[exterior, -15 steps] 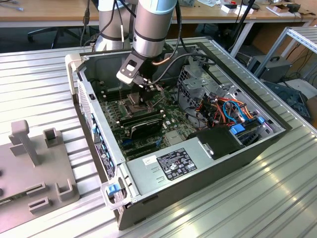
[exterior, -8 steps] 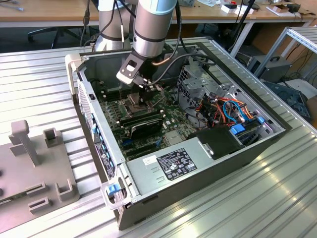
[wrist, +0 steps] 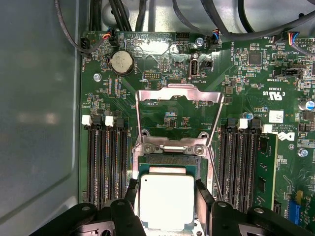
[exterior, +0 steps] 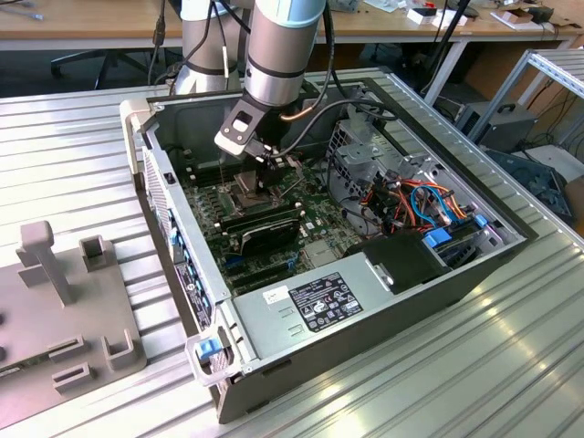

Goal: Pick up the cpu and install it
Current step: 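Place the cpu into insertion slot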

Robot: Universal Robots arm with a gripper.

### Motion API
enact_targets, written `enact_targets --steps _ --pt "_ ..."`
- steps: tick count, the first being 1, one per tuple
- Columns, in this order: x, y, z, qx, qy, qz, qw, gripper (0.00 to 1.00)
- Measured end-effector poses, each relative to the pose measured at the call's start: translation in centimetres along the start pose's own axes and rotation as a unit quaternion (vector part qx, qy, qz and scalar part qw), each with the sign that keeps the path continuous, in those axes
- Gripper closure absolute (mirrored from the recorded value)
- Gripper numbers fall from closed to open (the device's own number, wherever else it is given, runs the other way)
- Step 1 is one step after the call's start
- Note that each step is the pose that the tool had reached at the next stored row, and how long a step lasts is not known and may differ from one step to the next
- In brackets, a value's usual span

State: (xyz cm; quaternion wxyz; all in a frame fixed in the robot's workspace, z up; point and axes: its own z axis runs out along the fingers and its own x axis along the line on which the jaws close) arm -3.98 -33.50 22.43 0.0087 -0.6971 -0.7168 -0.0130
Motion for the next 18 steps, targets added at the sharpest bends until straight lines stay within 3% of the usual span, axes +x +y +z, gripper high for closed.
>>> enact_targets --steps 4,10,18 --pt "0.0 0.0 0.03 0.0 0.0001 0.0 1.0 0.45" --pt "-0.02 0.0 0.58 0.0 0.0 0.0 1.0 0.45" --pt "-0.02 0.0 0.62 0.0 0.0 0.0 1.0 0.45"
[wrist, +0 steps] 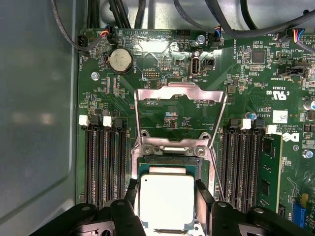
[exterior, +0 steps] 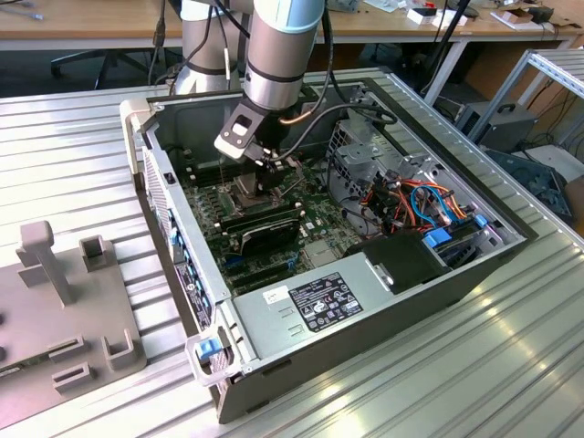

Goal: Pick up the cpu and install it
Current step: 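Place the cpu into insertion slot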

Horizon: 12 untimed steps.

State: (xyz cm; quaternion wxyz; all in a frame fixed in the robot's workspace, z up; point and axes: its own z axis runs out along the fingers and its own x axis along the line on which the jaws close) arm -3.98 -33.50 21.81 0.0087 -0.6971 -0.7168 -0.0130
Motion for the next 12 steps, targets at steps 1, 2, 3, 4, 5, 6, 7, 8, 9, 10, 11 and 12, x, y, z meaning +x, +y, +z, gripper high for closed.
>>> enact_targets --steps 1,2,3,4,5,6,7,8,9,10,11,12 --pt "-0.01 0.0 0.45 0.0 0.0 0.0 1.0 0.45" --pt "-0.06 -0.01 0.82 0.0002 0.0 0.0 1.0 0.45" --pt "-0.12 -0.01 0.91 0.0002 0.0001 0.0 1.0 0.45" --pt "-0.23 -0.02 1.59 0.0005 0.0 0.0 1.0 0.45" --pt "-0.28 -0.01 1.64 0.0005 0.0001 0.0 1.0 0.45" --pt "-0.32 -0.02 1.64 0.0005 0.0001 0.0 1.0 0.45" --pt "-0.33 -0.02 1.64 0.0005 0.0001 0.0 1.0 0.45" --pt "-0.34 -0.02 1.64 0.0005 0.0 0.0 1.0 0.45" --pt "-0.34 -0.02 1.64 0.0005 0.0 0.0 1.0 0.45" --pt "-0.35 -0.03 1.65 0.0006 -0.0001 0.0 1.0 0.45" --pt "-0.35 -0.05 1.67 0.0005 -0.0001 0.0 1.0 0.45" --pt "-0.34 -0.08 1.69 0.0005 0.0 0.0 1.0 0.45"
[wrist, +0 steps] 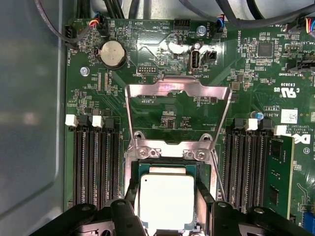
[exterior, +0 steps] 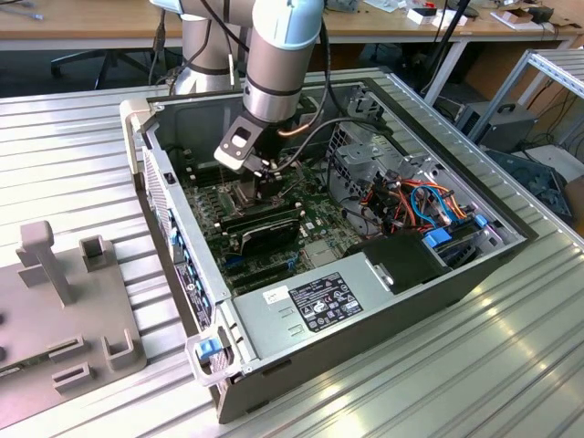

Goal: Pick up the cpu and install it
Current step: 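Place the cpu into insertion slot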

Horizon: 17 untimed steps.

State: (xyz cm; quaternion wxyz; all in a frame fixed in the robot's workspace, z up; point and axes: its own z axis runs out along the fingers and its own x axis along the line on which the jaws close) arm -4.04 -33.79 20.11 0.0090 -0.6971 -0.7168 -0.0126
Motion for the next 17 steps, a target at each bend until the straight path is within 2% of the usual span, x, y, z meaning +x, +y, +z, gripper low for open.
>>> enact_targets --steps 17 --pt "-0.04 -0.03 0.24 0.0 0.0001 0.0 1.0 0.45"
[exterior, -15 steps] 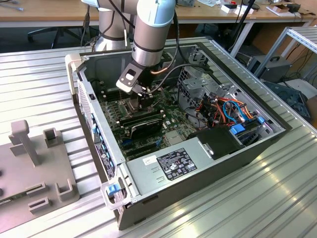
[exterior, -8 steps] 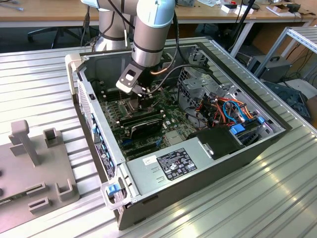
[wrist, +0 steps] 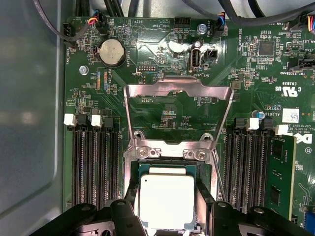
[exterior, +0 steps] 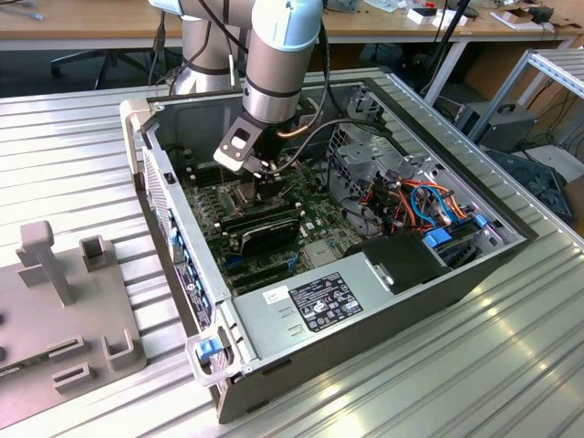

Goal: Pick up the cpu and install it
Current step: 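Place the cpu into insertion slot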

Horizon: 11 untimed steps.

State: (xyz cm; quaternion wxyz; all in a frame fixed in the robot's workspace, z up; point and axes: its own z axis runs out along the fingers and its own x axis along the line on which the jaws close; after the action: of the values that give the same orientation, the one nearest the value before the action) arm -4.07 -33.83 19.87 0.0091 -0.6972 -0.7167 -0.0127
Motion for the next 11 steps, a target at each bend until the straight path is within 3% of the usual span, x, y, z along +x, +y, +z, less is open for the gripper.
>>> enact_targets --steps 11 --pt "-0.09 0.0 -0.04 0.0 0.0 0.0 1.0 0.45"
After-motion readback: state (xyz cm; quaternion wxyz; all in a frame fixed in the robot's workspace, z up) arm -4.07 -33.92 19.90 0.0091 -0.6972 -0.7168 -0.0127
